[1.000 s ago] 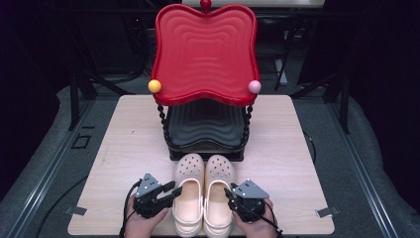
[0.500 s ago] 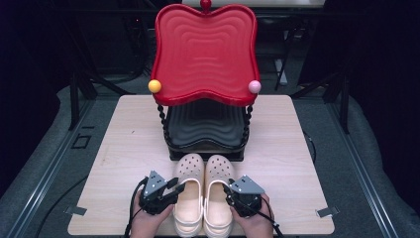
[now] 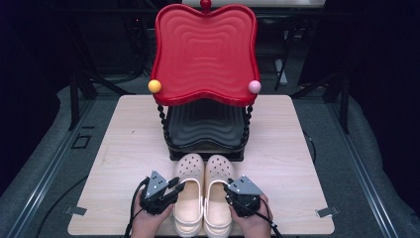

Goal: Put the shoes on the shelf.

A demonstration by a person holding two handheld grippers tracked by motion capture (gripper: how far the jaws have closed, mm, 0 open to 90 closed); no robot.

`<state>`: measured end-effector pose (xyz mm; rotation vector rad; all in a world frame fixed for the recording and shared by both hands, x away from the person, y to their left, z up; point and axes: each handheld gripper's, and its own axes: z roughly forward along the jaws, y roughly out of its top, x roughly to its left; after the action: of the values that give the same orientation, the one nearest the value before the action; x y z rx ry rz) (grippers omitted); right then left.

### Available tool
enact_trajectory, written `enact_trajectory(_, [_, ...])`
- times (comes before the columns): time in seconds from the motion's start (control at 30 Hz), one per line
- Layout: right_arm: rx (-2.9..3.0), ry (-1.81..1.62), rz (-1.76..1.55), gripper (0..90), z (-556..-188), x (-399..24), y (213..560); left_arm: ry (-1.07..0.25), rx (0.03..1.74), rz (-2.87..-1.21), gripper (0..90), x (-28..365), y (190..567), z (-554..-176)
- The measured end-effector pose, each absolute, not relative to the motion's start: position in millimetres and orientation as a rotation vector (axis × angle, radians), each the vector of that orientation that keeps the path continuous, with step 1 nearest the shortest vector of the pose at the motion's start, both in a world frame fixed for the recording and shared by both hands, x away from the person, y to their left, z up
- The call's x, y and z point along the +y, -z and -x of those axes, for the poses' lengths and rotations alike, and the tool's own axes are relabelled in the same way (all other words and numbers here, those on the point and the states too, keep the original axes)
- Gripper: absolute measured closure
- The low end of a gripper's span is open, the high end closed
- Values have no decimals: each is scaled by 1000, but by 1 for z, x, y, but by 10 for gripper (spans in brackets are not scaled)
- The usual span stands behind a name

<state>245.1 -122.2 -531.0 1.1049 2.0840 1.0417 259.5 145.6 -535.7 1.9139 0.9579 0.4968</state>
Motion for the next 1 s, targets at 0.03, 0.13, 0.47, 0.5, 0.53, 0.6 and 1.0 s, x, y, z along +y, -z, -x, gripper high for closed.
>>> enact_trajectory(0.03, [2081, -1045, -1106, 756, -245, -122, 531, -498, 959, -1913, 709, 146, 536, -259])
enact_trajectory(0.13, [2082, -1042, -1105, 752, -245, -122, 531, -496, 955, -1922, 713, 145, 535, -260])
enact_trajectory(0.47, [2072, -1028, -1123, 720, -242, -124, 532, -478, 963, -1894, 638, 144, 537, -264])
enact_trajectory(0.5, [2067, -1036, -1128, 721, -242, -124, 533, -480, 962, -1894, 641, 144, 537, -263])
enact_trajectory(0.53, [2069, -1036, -1125, 724, -242, -123, 533, -487, 964, -1896, 649, 143, 537, -263])
enact_trajectory(0.6, [2068, -1039, -1125, 737, -242, -123, 533, -502, 953, -1900, 672, 143, 536, -262])
enact_trajectory(1.0, [2036, -1077, -1196, 787, -238, -125, 529, -527, 963, -1906, 756, 146, 533, -252])
